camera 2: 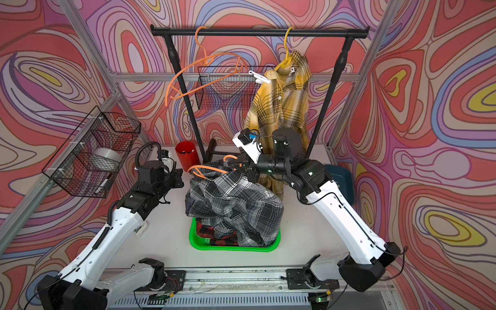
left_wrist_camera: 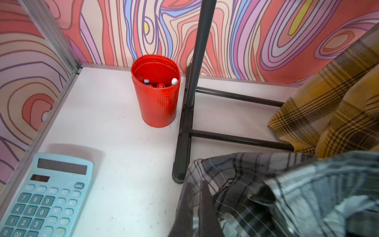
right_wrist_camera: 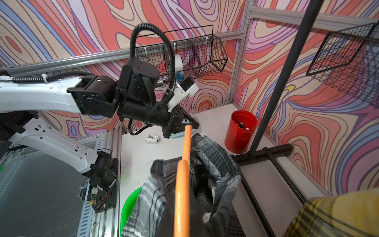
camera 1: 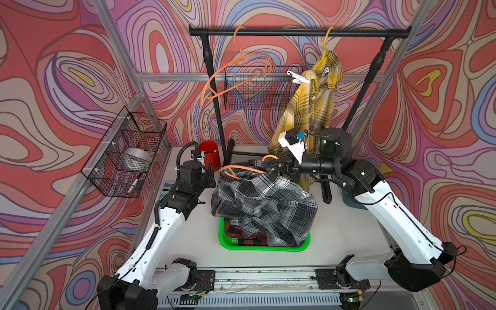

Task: Remove the clothespins securing long-sleeve shirts to the hanger
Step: Remove the long-sleeve shirt from the hanger.

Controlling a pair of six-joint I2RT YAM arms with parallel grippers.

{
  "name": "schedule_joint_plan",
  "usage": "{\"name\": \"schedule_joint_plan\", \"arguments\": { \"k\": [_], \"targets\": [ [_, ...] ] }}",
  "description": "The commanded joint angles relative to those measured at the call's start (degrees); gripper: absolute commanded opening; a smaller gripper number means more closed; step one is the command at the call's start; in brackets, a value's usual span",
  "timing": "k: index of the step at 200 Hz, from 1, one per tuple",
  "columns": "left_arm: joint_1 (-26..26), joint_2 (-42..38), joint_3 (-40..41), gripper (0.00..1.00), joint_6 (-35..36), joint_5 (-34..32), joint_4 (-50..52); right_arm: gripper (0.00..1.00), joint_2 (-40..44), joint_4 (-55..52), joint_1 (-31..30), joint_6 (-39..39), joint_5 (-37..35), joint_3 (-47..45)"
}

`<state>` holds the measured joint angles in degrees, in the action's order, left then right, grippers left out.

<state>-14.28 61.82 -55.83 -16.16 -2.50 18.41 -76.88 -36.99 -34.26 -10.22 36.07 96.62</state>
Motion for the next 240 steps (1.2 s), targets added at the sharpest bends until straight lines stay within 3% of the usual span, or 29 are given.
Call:
{"name": "schedule_joint_plan", "arguments": {
  "k": [1, 27, 65, 80, 97, 105, 131, 178, 240],
  "targets": [
    [0.0, -2.77, 1.24, 0.0, -2.82, 7.33, -1.74, 0.0, 0.84, 1.75, 0.64, 1.49, 0.32, 0.51],
    [-0.13, -5.03, 7.29, 0.0, -7.93, 18.43, -10.08, 0.0, -0.76, 3.28, 0.68, 2.39, -0.05, 0.93],
    [-0.22, -10.34, 15.13, 0.0, -12.81, 26.62, -20.11, 0.0, -2.91, 4.04, 0.71, 2.74, -1.97, 2.2],
    [-0.22, -13.0, 14.13, 0.41, -14.48, 27.06, -20.43, 0.0, -3.76, 5.12, 0.71, 2.9, -1.72, 1.55],
    [-0.21, -15.08, 12.23, 0.61, -18.44, 25.92, -21.85, 0.0, -3.78, 8.14, 0.71, 4.04, -1.32, -0.47],
    [-0.22, -15.46, 11.68, 0.65, -20.33, 26.37, -23.72, 0.0, -4.08, 8.92, 0.73, 4.14, -1.32, -1.03],
    [-0.21, -14.71, 9.46, 0.71, -28.75, 23.08, -24.6, 0.0, -3.97, 11.84, 0.27, 4.3, -1.68, -3.26],
    [-0.51, -7.68, 10.16, 0.74, -45.65, 26.5, -36.75, 0.0, -4.59, 12.83, -2.49, 2.58, -2.7, -3.88],
    [-5.02, -2.47, 6.91, 0.74, -49.32, 26.69, -35.99, 0.0, -5.83, 15.28, -5.79, 1.61, -5.44, -5.47]
  ]
}}
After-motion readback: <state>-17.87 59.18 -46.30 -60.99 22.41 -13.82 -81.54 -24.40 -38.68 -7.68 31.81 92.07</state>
